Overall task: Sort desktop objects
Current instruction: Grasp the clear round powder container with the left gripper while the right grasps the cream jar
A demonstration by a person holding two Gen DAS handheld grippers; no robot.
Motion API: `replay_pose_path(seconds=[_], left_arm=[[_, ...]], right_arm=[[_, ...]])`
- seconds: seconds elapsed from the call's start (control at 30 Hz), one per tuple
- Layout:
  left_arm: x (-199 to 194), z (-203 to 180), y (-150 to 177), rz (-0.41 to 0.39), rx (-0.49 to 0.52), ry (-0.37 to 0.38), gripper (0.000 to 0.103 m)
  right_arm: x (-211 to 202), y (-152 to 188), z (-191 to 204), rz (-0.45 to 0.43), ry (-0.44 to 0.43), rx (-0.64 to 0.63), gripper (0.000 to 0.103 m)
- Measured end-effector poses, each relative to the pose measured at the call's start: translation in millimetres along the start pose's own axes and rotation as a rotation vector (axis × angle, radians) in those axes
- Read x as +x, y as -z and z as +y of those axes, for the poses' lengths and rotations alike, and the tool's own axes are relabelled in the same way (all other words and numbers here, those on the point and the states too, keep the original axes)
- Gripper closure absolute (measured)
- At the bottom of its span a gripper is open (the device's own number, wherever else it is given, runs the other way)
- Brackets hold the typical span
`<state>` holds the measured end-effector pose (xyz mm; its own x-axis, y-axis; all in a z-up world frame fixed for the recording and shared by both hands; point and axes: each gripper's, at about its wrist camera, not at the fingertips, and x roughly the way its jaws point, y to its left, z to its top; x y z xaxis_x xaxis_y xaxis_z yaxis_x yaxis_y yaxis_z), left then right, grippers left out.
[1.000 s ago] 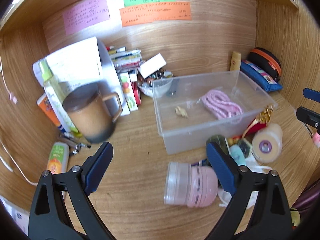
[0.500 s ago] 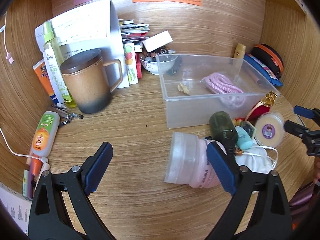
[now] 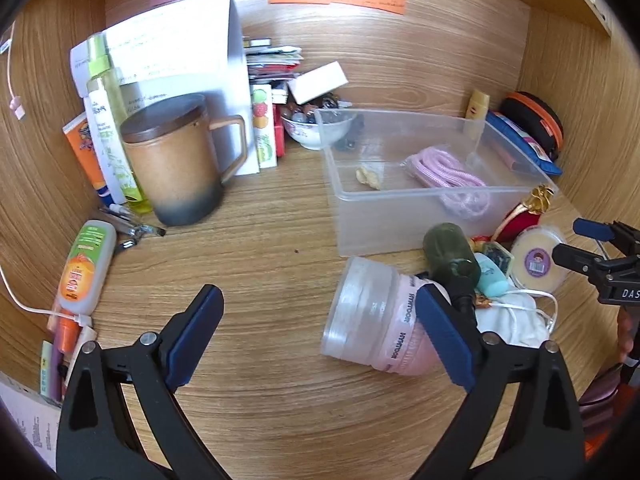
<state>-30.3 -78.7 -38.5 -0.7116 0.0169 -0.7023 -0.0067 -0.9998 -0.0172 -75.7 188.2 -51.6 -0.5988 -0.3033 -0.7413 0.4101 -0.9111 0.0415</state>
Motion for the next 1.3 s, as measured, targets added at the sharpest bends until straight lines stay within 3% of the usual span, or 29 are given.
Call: replay_pose_path(seconds=[0.2, 0.57, 0.73, 0.97, 1.03, 1.1, 1.2, 1.3], left_arm=[[7.5, 11.4, -3.6, 0.018, -0.027, 0.043, 0.005], [22.7, 1.7, -16.2, 0.027, 0.02, 0.094, 0.005], [28.7, -4.7, -16.5, 0.021, 0.052, 0.063, 0.005], [42.5, 12.6, -6.9, 0.069, -0.007, 0.051, 0.006], [44.3, 13.4, -3.7, 0.075, -0.015, 0.047, 0.009], [49.2, 11.7, -0.5, 0.092, -0.009, 0.042, 0.028], [58.6, 9.3, 4.0, 0.129, -0.009, 0.054, 0.047], [64.7, 7.3, 8.4, 0.139, -0.012, 0.034, 0.051]], right_arm=[[7.7, 0.2, 3.9, 0.02, -0.017, -0.004, 0.009], [19.5, 2.4, 2.7, 0.059, -0.016, 0.01, 0.009], [19.7, 1.2, -1.6, 0.058, -0.019, 0.03, 0.009], [22.9, 2.2, -6.1, 0.046, -0.047, 0.054, 0.009], [24.6, 2.3, -6.6, 0.04, -0.049, 0.056, 0.009], [27.2, 2.2, -7.0, 0.039, -0.06, 0.064, 0.01], [32.7, 3.2, -6.8, 0.049, -0.08, 0.075, 0.013], [37.6, 4.9, -3.6, 0.057, -0.079, 0.065, 0.026]])
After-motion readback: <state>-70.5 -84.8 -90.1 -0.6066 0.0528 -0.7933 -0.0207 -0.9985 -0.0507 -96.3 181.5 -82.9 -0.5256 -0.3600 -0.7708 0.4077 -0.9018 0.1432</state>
